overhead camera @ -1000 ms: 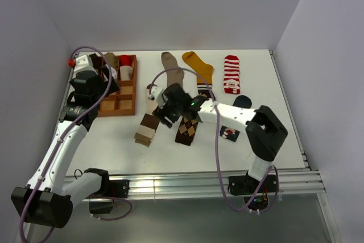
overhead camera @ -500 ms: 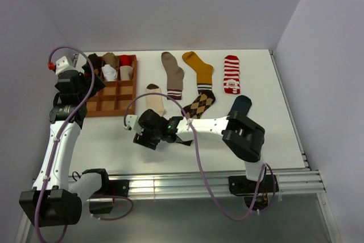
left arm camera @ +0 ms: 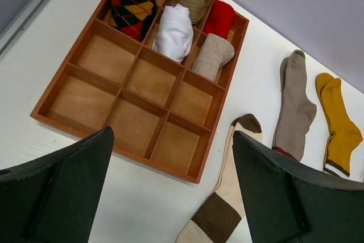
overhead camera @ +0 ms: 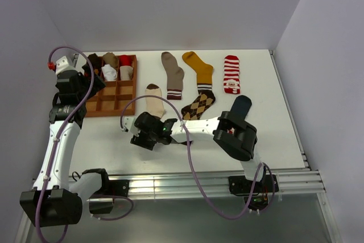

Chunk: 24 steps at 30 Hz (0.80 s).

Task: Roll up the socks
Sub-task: Roll the sock at the center of the board.

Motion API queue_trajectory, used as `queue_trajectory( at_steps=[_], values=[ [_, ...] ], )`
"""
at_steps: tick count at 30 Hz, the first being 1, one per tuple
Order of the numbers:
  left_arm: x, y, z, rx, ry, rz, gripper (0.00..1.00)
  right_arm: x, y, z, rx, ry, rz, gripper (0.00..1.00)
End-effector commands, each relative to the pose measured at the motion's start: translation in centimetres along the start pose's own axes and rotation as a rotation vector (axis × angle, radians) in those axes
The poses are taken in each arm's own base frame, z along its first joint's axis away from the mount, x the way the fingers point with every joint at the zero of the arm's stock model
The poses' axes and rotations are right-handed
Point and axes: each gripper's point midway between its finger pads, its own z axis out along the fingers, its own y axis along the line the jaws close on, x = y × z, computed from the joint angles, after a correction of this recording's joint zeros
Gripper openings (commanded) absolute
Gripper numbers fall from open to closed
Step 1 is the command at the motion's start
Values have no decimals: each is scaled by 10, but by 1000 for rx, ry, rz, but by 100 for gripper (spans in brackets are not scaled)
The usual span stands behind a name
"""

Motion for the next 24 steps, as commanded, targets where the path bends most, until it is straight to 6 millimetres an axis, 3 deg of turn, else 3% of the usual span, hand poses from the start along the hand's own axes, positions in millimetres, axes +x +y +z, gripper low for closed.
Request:
queue_trajectory(
  at_steps=[1,10,24],
  values=[
    [-13,-9,-2,37,-38,-20,91,-29,1,-2,21,-78,2,67],
    [-12,-10,-2,43,-31,-17,90,-24,15,7,-6,-55,0,66],
    [-10,-13,-1,61,-22,-10,90,-8,4,16,27,-30,-30,63]
  ],
)
